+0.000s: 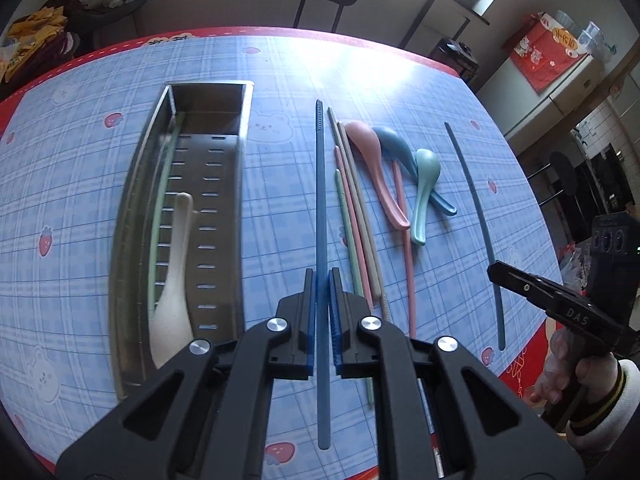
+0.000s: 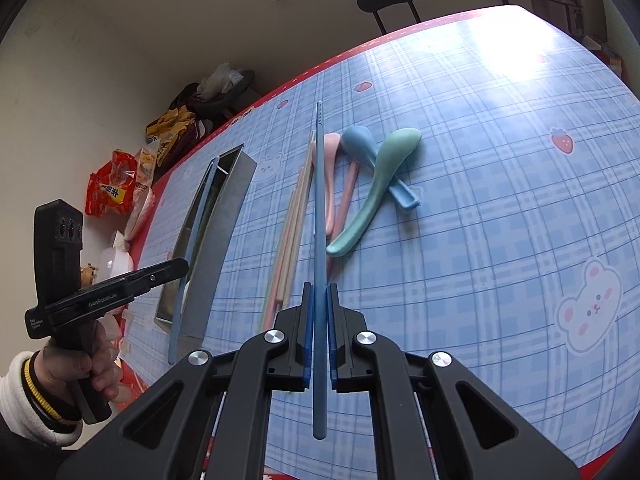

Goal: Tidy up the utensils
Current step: 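Lower both blue chopsticks into the steel caddy and open both tools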

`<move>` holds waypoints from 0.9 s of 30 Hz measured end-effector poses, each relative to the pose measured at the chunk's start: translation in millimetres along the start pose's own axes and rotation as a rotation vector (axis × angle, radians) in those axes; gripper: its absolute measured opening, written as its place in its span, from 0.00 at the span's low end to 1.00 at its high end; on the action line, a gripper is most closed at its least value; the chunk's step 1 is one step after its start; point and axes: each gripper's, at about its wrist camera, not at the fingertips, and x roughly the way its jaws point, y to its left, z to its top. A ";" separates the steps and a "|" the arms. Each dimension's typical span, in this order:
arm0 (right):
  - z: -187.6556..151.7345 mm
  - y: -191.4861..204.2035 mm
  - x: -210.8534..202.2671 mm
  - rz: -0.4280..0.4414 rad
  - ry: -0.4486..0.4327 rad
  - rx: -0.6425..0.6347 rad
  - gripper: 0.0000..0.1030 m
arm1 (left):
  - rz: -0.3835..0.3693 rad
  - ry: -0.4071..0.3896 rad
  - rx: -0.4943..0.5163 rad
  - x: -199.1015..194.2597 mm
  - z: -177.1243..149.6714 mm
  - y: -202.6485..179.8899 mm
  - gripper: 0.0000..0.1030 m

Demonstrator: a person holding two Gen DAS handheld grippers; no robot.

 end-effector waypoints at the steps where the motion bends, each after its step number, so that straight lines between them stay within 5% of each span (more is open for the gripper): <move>1: 1.5 5.8 4.1 0.005 0.008 0.004 0.06 | -0.001 -0.006 -0.010 -6.7 -0.2 7.2 0.10; 12: 33.9 100.9 75.1 0.057 0.107 0.017 0.06 | -0.008 0.000 -0.107 -39.0 -5.9 103.5 0.10; 19: 38.6 151.8 122.8 0.034 0.169 0.035 0.06 | -0.035 0.025 -0.108 -19.1 1.2 121.2 0.10; 27: 38.8 164.6 149.2 -0.026 0.197 0.068 0.07 | -0.045 0.033 -0.113 -6.9 13.0 134.9 0.10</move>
